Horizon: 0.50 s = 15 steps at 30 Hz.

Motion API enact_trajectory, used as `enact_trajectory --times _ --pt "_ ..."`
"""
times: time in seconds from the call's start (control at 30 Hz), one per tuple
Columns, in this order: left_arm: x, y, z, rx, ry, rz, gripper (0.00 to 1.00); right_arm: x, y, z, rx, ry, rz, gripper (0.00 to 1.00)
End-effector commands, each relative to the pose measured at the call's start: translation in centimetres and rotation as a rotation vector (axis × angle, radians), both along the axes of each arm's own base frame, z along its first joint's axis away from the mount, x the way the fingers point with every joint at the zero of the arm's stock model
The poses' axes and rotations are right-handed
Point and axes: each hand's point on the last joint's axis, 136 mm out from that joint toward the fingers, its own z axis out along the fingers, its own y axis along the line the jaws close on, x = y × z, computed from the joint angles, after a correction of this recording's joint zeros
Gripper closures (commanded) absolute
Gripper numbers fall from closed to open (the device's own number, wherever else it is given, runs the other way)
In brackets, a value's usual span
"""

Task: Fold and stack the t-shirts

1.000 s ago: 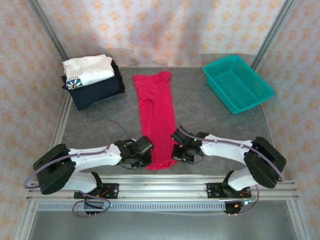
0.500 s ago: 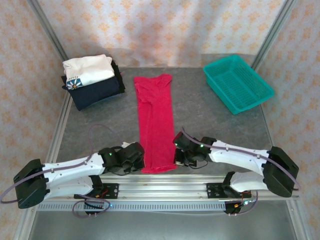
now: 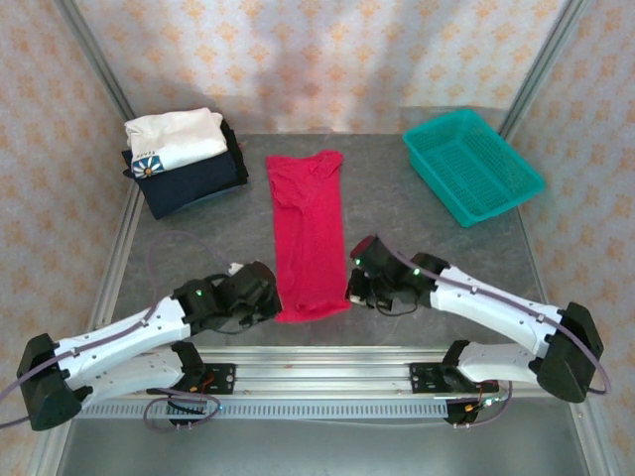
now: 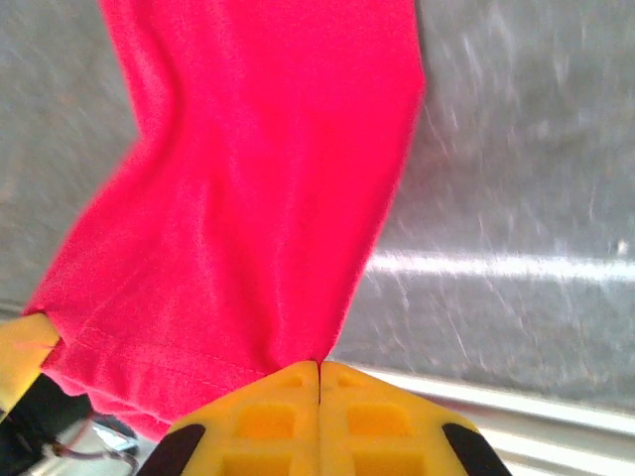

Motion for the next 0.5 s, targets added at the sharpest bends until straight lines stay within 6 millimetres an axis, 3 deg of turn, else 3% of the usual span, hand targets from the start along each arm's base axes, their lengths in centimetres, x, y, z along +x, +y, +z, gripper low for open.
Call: enact_trajectory --times 0.0,0.23,0.47 --pt "1.9 1.2 2.0 0.035 -0.016 -0.012 1.00 2.4 -0.7 1.0 -0.060 -0.013 0.041 1.00" --pt "7.9 2.5 4.2 0.064 0.002 -0.004 1.00 9.2 -0.4 2.8 -0.072 -0.014 0.075 1.00" --pt "13.7 3.4 4.3 0.072 0.029 -0.005 1.00 13.8 -0.3 1.2 -0.097 0.054 0.114 1.00"
